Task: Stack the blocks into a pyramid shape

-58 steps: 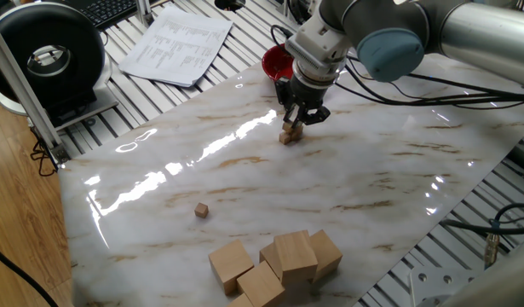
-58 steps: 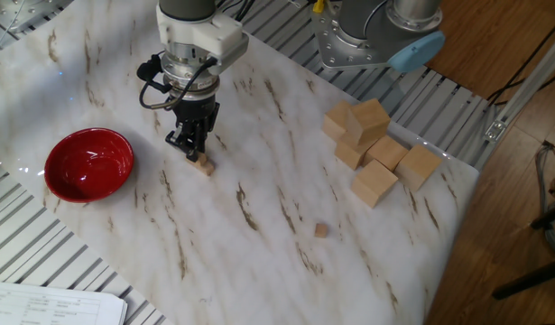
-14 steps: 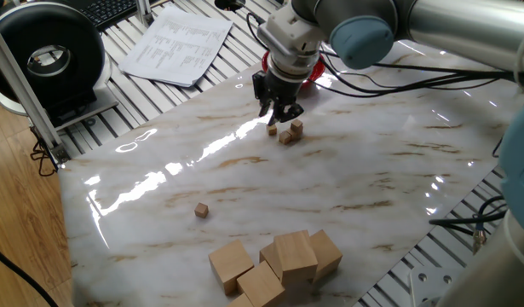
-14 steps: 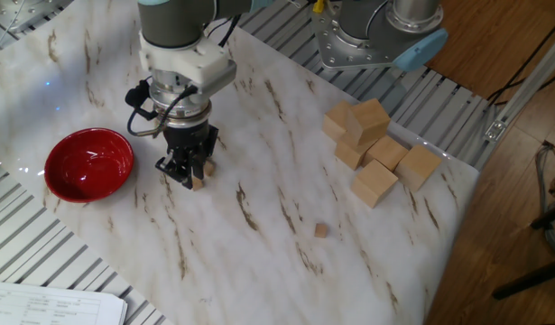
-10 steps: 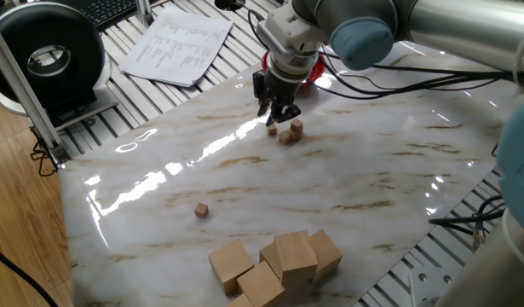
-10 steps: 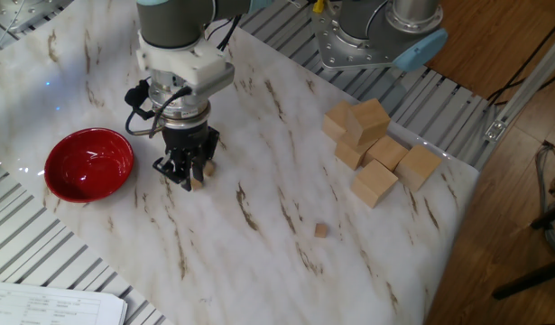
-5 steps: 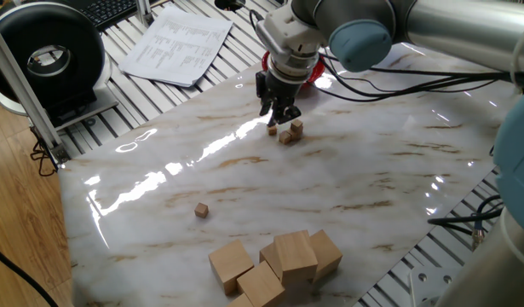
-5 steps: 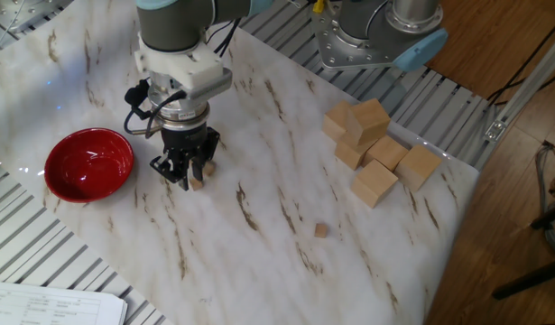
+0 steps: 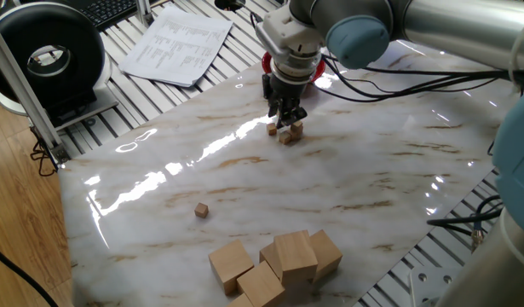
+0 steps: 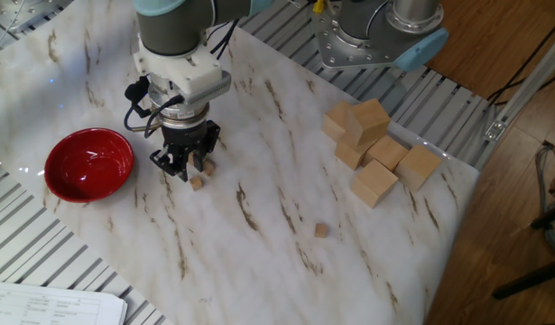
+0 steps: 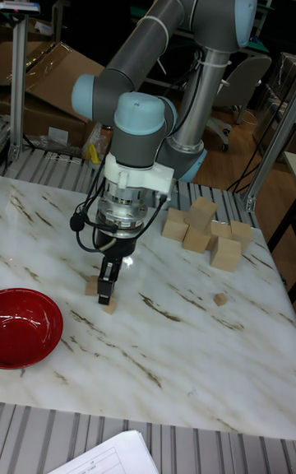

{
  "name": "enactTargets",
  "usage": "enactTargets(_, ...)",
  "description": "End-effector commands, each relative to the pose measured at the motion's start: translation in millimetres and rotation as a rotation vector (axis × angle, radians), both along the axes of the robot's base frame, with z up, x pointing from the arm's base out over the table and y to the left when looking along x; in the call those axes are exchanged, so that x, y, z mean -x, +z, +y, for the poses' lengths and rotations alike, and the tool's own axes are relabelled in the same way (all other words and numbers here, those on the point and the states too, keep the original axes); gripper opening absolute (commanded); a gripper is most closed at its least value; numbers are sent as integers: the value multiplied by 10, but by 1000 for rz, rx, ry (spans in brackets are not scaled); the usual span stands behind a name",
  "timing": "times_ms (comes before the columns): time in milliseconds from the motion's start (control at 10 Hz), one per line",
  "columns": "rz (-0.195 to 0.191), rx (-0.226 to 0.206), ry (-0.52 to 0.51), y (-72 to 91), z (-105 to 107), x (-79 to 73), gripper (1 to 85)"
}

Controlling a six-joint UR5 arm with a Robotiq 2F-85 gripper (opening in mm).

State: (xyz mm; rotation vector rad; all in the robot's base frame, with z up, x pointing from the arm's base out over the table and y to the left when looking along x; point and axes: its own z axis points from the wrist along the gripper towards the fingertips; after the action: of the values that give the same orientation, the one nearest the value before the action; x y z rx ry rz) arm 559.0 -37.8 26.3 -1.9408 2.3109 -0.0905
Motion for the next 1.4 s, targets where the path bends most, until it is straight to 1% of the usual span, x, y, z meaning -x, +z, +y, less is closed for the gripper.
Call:
enactTargets(0, 16, 2, -38, 6, -33, 36, 380)
enactTargets(100, 19, 16, -25, 4, -65, 44, 377)
enactTargets(200, 26, 14, -23, 2, -57, 64, 377)
enactTargets(400, 18, 6, -11, 5, -33, 44, 377)
enactTargets(500, 25, -4, -8, 4, -5, 60, 380)
enactTargets(600, 30, -4, -1, 2, -5, 76, 380)
enactTargets(700, 33, 6, 0, -2, -8, 42, 380)
enactTargets(1000, 28, -16, -23, -51, 105, -88, 380)
enactTargets(1100, 28, -22, -27, -60, 116, -99, 380)
enactTargets(1300, 24, -22, -24, -81, 113, -125, 380)
